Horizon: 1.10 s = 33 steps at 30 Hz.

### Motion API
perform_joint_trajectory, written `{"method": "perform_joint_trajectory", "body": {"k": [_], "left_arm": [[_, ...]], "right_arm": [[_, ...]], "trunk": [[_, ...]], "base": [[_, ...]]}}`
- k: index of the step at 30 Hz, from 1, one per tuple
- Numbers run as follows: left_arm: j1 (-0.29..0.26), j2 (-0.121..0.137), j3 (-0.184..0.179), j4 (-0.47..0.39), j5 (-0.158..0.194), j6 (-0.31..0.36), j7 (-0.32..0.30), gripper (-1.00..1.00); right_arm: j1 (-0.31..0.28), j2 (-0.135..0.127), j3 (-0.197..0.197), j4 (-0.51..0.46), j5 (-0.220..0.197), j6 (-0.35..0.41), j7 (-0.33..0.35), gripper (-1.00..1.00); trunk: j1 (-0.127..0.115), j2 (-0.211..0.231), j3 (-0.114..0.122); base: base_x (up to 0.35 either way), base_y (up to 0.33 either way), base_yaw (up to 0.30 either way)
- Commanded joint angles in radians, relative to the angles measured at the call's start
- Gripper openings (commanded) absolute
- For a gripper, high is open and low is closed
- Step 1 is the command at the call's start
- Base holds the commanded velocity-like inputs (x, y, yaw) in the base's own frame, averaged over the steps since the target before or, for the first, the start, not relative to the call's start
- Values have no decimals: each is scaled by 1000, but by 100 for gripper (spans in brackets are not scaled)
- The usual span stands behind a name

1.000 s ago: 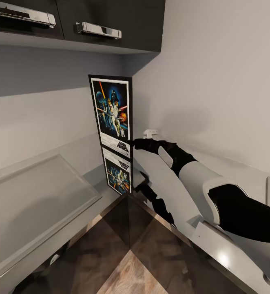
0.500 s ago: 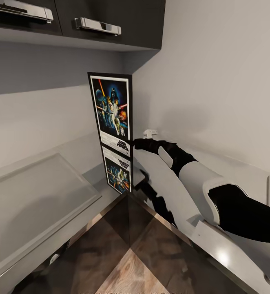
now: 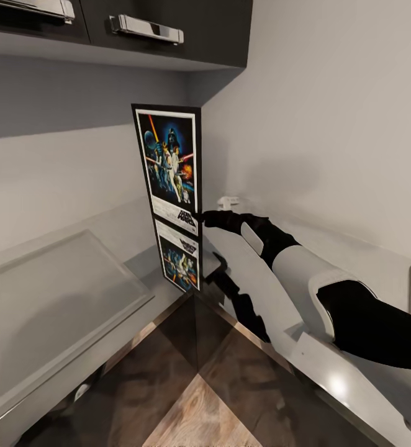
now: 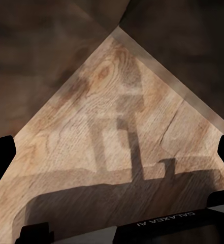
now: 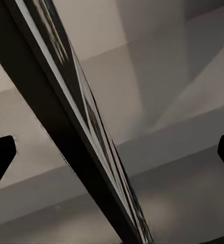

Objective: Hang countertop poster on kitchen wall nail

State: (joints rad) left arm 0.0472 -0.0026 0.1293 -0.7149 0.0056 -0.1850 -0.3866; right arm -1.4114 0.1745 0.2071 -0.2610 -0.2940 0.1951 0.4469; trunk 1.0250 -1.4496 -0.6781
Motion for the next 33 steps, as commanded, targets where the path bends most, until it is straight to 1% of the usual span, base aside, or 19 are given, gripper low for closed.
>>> {"method": "perform_joint_trajectory", "body": {"k": [1,7,17,33], "left_arm": [[0,0,3,-1,1,-1,-6,100],[0,0,3,-1,1,-1,-6,100],[0,0,4,-1,1,0,-7,100],[0,0,4,-2,1,0,-7,100]], "right_arm": [[-1,0,3,-1,-8,7,19,100],[-1,0,3,-1,-8,7,37,100],[-1,0,3,-1,-8,6,39,100],[-1,0,3,-1,-8,4,39,100]], "trunk": [[0,0,-1],[0,0,-1],[0,0,-1],[0,0,-1]], "base": [[0,0,0],[0,0,0],[60,0,0],[5,0,0]]}}
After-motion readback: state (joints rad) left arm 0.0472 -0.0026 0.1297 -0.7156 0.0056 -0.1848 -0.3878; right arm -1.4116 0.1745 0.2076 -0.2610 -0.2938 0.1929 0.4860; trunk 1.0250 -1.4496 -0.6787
